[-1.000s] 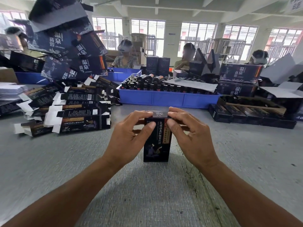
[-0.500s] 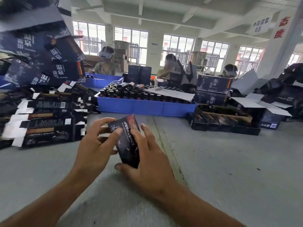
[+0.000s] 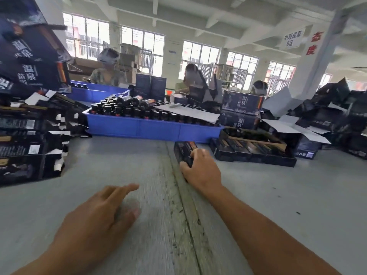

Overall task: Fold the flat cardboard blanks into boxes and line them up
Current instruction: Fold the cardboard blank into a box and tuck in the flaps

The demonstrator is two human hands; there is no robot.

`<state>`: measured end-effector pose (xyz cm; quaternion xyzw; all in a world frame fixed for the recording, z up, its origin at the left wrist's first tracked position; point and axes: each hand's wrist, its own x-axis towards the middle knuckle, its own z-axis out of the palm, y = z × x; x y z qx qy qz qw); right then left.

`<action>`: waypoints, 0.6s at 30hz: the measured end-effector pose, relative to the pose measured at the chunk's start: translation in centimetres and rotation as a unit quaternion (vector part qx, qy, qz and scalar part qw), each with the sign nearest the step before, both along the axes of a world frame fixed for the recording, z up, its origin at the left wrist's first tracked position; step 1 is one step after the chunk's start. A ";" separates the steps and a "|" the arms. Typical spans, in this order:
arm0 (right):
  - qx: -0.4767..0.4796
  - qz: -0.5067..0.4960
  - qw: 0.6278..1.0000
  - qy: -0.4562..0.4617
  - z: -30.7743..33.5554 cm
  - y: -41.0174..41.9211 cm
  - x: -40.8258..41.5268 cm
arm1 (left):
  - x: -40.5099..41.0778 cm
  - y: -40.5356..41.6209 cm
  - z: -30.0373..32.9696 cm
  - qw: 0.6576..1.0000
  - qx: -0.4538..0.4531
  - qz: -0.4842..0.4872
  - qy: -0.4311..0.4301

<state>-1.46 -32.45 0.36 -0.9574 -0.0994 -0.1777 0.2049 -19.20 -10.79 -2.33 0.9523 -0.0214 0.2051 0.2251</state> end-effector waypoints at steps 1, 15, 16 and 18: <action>-0.021 -0.013 1.000 0.008 -0.4 -0.6 1.5 | 0.1 -0.1 0.0 1.000 0.018 0.001 -0.006; -0.119 -0.098 0.983 0.102 -1.3 -4.5 12.8 | 2.1 0.5 -0.9 0.985 0.116 -0.068 -0.112; -0.124 -0.100 0.981 0.111 -1.3 -4.4 13.0 | 1.8 0.3 -0.5 0.986 0.116 -0.066 -0.098; -0.140 -0.111 0.977 0.114 -1.9 -4.7 13.6 | 1.4 0.1 -0.2 0.991 0.102 -0.053 -0.068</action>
